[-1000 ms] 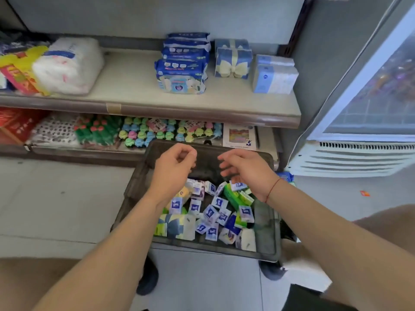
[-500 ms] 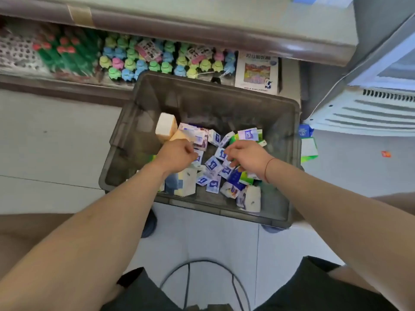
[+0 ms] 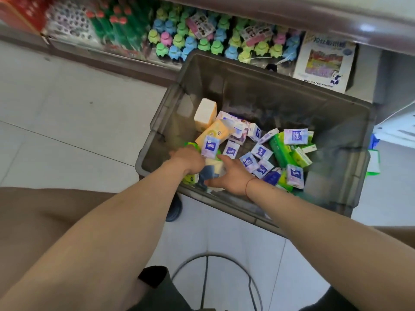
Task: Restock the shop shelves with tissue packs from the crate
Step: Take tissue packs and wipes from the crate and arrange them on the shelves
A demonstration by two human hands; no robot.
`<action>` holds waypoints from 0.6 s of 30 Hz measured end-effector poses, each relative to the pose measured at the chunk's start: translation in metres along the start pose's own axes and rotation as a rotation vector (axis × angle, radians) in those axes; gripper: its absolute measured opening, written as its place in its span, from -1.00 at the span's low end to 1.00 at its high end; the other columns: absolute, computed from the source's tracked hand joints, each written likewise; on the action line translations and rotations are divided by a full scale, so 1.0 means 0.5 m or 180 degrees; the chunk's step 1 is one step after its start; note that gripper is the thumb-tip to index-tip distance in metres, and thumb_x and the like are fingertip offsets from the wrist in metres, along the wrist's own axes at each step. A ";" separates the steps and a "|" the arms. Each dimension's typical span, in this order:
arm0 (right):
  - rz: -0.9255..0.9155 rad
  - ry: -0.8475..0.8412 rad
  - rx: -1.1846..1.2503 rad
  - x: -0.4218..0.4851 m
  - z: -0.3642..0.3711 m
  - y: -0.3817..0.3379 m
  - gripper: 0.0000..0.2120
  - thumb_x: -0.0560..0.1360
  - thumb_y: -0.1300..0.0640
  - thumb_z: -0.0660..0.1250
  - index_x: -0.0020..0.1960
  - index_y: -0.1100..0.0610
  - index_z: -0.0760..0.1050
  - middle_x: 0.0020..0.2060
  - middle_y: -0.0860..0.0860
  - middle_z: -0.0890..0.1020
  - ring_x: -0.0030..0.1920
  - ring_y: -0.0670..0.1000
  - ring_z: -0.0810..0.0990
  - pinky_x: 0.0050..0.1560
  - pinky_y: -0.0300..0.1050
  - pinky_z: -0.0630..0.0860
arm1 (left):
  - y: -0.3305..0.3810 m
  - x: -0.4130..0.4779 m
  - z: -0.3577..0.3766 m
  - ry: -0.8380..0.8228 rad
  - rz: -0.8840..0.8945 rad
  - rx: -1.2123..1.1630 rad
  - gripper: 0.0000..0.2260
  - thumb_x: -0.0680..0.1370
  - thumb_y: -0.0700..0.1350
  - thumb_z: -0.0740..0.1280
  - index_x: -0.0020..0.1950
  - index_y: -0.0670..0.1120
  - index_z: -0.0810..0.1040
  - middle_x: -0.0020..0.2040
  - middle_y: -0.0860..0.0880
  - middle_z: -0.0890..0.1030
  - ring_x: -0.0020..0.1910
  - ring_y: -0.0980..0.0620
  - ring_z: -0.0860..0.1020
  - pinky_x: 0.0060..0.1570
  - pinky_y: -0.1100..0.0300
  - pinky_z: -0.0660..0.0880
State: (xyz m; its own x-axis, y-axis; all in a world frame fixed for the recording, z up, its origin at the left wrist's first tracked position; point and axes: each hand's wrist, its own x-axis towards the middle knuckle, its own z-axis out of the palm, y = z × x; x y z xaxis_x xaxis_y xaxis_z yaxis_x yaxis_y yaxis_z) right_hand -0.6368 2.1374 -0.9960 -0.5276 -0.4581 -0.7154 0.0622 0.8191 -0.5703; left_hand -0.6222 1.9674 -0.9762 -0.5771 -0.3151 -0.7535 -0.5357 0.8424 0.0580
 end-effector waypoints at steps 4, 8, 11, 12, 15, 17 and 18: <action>0.0185 0.0165 0.0255 0.009 0.008 0.002 -0.22 0.29 -0.25 0.58 0.39 -0.07 0.34 0.23 0.07 0.43 0.17 0.07 0.45 0.14 -0.02 0.49 | -0.002 0.004 -0.019 -0.0128 0.0106 0.0013 -0.67 0.65 -0.10 0.21 0.38 -0.18 0.46 0.40 -0.21 0.50 0.34 -0.18 0.50 0.08 0.13 0.39; 0.0618 0.0159 0.0671 0.012 -0.018 0.013 -0.28 0.31 -0.15 0.61 0.30 0.07 0.36 0.16 0.07 0.52 0.10 0.09 0.55 -0.05 -0.06 0.51 | -0.021 0.008 -0.038 -0.0227 0.0150 -0.0225 -0.68 0.63 -0.23 0.21 0.37 -0.20 0.52 0.34 -0.19 0.56 0.30 -0.17 0.55 0.27 0.07 0.50; 0.0834 -0.0131 0.0643 0.002 -0.070 0.020 -0.35 0.22 -0.16 0.61 0.18 0.12 0.51 0.05 0.08 0.60 -0.02 0.09 0.63 -0.22 -0.13 0.52 | -0.038 0.022 -0.031 -0.0222 0.0203 -0.0364 -0.68 0.64 -0.23 0.22 0.38 -0.19 0.53 0.33 -0.20 0.58 0.29 -0.18 0.58 0.27 0.02 0.54; 0.0907 -0.0178 0.0701 -0.003 -0.090 0.023 -0.39 0.22 -0.14 0.61 0.15 0.12 0.54 0.02 0.08 0.62 -0.06 0.08 0.63 -0.24 -0.13 0.51 | -0.041 0.030 -0.028 -0.0101 0.0178 -0.0231 -0.68 0.64 -0.23 0.22 0.38 -0.20 0.52 0.35 -0.21 0.57 0.31 -0.20 0.55 0.29 0.03 0.51; 0.1023 -0.0039 0.0653 -0.020 -0.149 0.039 -0.30 0.12 -0.06 0.62 0.19 0.08 0.49 0.09 0.07 0.60 0.05 0.11 0.64 -0.15 -0.04 0.66 | -0.045 0.059 -0.015 0.0221 0.0271 0.0049 -0.65 0.59 -0.23 0.24 0.38 -0.22 0.47 0.36 -0.22 0.54 0.32 -0.22 0.53 0.26 0.04 0.47; 0.1029 0.0241 0.0749 -0.034 -0.178 0.047 -0.34 0.20 0.07 0.64 0.21 0.08 0.43 0.09 0.07 0.58 0.06 0.11 0.64 -0.06 0.08 0.71 | -0.034 0.074 -0.010 0.0086 0.0397 0.0222 -0.64 0.57 -0.23 0.27 0.37 -0.21 0.45 0.33 -0.22 0.54 0.30 -0.22 0.54 0.21 0.02 0.49; 0.1027 0.0360 0.0861 -0.039 -0.188 0.054 -0.36 0.23 0.12 0.64 0.21 0.08 0.41 0.08 0.07 0.59 0.06 0.12 0.64 -0.03 0.14 0.71 | -0.027 0.079 -0.010 0.0041 0.0402 0.0228 -0.63 0.56 -0.23 0.30 0.36 -0.21 0.43 0.33 -0.22 0.54 0.29 -0.22 0.55 0.18 0.02 0.50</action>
State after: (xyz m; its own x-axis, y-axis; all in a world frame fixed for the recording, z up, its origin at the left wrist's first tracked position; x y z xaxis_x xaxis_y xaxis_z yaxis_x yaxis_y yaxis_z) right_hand -0.7043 2.2009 -0.9595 -0.5332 -0.1403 -0.8342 0.4510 0.7872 -0.4207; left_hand -0.6410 1.9412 -1.0035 -0.6453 -0.2099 -0.7345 -0.4133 0.9046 0.1045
